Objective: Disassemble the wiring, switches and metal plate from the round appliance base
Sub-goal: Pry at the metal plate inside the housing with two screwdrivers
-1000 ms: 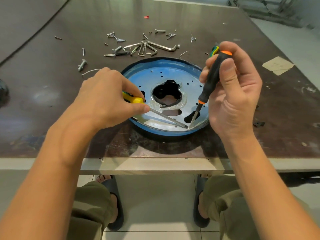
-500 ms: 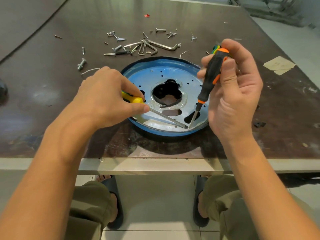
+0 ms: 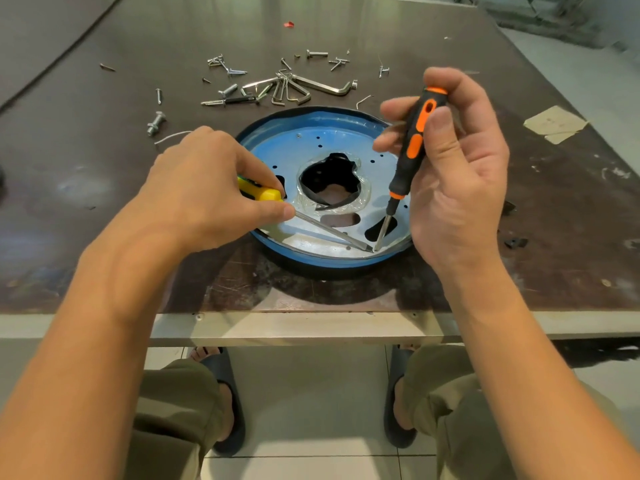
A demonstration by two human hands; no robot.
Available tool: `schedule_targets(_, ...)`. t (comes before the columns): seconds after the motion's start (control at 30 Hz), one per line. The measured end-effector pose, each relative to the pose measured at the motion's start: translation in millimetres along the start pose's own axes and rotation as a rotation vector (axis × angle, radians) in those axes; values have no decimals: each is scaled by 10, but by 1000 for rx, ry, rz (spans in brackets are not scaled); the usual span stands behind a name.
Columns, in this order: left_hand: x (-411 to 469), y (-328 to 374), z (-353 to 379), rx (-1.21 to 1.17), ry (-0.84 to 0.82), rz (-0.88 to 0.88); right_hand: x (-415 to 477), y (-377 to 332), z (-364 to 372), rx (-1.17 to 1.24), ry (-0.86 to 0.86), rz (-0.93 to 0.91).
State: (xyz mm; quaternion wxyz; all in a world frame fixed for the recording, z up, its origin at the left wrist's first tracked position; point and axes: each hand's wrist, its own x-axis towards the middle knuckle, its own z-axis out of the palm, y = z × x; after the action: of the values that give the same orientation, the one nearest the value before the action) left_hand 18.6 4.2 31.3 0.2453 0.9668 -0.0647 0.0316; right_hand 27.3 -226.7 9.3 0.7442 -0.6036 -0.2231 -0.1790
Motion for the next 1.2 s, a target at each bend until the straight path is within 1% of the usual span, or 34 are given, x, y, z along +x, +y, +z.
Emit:
schedule_targets(0.1,-3,5,-4,6,5,2,-10,-8,47,-32,-4,3)
schedule_targets(0.23,-11,23,-6,10,6,-1,-19,9,41,-54,32,-37)
schedule_targets(0.43,-7,35,-4,31,11,-1,4,32,-5,-30,-79,-4)
schedule_targets(0.53,-6,39,-2,42,13,-4,-6,22,39,-65,-112,-18)
schedule_targets(0.63,-12,38,-8,31,17,-9,-4,4,65,-103,-70,-77)
schedule_targets(0.7,-14,28,-1,33,22,0,-4,24,46,-97,-63,-84)
schedule_targets(0.8,-7,18,6,41,22,11,-9,37,-6,-83,-85,-90)
schedule_targets(0.9,-10,13,-2,36,22,15,-16,19,6,-16,-82,-63)
schedule_targets(1.0,-15,8,-1,23,17,15,-8,-2,49,-70,-49,-58)
schedule_targets(1.1,-10,-4,5,19,14,10,-10,15,37,-106,-86,-62)
schedule_targets(1.2,-10,-1,3,18,21,16,-15,15,9,-73,-125,-65)
